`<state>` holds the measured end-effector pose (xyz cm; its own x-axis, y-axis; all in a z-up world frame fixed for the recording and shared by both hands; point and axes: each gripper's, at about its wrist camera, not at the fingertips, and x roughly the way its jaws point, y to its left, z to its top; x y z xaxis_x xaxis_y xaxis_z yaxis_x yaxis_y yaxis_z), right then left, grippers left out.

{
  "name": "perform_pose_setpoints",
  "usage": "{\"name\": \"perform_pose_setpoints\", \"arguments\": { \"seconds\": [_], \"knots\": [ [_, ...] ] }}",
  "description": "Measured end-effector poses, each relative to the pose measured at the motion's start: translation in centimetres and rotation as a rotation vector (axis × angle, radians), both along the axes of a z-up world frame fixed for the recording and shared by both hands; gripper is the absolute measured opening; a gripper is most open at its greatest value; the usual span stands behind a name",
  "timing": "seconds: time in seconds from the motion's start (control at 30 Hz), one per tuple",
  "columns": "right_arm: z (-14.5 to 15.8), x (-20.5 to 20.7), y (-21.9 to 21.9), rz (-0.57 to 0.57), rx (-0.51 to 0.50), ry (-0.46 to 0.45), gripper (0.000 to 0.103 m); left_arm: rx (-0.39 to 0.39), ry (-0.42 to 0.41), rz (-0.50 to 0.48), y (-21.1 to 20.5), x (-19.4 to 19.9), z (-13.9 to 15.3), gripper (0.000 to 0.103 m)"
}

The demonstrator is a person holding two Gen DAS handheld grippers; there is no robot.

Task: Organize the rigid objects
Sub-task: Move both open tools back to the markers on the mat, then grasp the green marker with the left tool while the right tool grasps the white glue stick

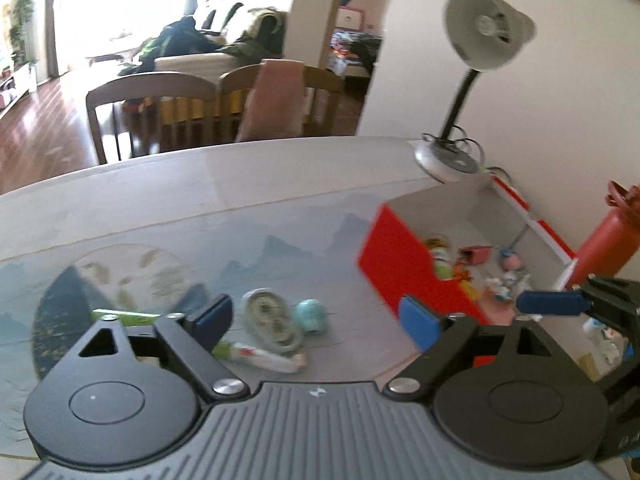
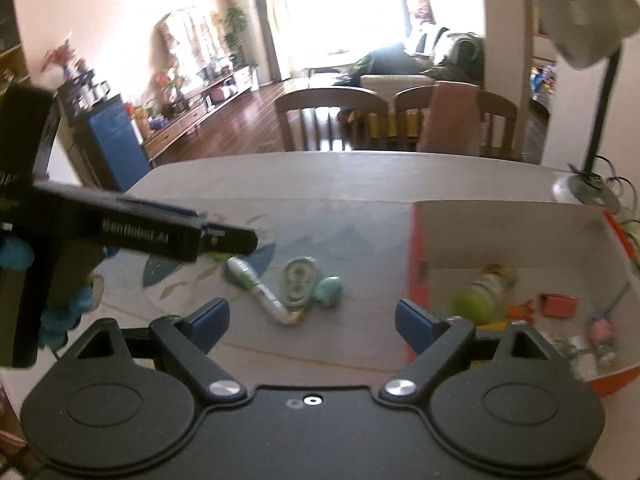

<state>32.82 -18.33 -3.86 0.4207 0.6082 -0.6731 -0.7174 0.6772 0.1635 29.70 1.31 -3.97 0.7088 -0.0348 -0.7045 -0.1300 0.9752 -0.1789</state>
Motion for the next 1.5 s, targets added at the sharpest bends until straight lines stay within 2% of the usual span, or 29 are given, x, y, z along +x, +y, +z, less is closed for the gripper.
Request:
{"name": "perform_pose_setpoints", "arguments": {
  "seconds": [0.17,0.37,0.5,0.7,0.83,1.0,1.07,1.2,1.5],
  "knots": [
    [-1.0,-0.5,3.5,0.04,-0.039,-0.006,0.09,-0.03,0.007,0.031,3.7,-0.9,-0.9,0.097],
    [-2.7,-0.9,7.5,0.092,-0.086,-0.016,0.087,0.002,-0.01,0.088,7.1,-1.8,-2.6,0.103],
    [-4.3,-0.7,10.5,0.135,-0.12,-0.02,0.084,0.03,0.007,0.137,9.4,-2.0,-4.5,0.103],
    [-6.5,0.0,14.1,0.191,-0.172,-0.02,0.081,0.002,0.04,0.219,13.0,-1.5,-7.5,0.103],
    [-8.1,0.8,16.1,0.21,-0.239,-0.023,0.073,-0.015,0.05,0.227,14.3,-0.6,-9.4,0.103],
    [-9.3,1.4,17.7,0.242,-0.283,-0.04,0.067,0.01,0.072,0.232,15.0,0.7,-11.4,0.103],
    [-9.8,1.6,18.2,0.252,-0.299,-0.041,0.061,0.012,0.076,0.233,15.3,1.1,-12.1,0.103],
    [-10.8,1.9,18.9,0.253,-0.313,-0.031,0.054,0.005,0.101,0.24,15.8,1.7,-13.4,0.103],
    [-11.6,2.3,19.8,0.265,-0.336,-0.032,0.041,0.041,0.098,0.239,16.2,2.2,-14.6,0.102]
  ]
}}
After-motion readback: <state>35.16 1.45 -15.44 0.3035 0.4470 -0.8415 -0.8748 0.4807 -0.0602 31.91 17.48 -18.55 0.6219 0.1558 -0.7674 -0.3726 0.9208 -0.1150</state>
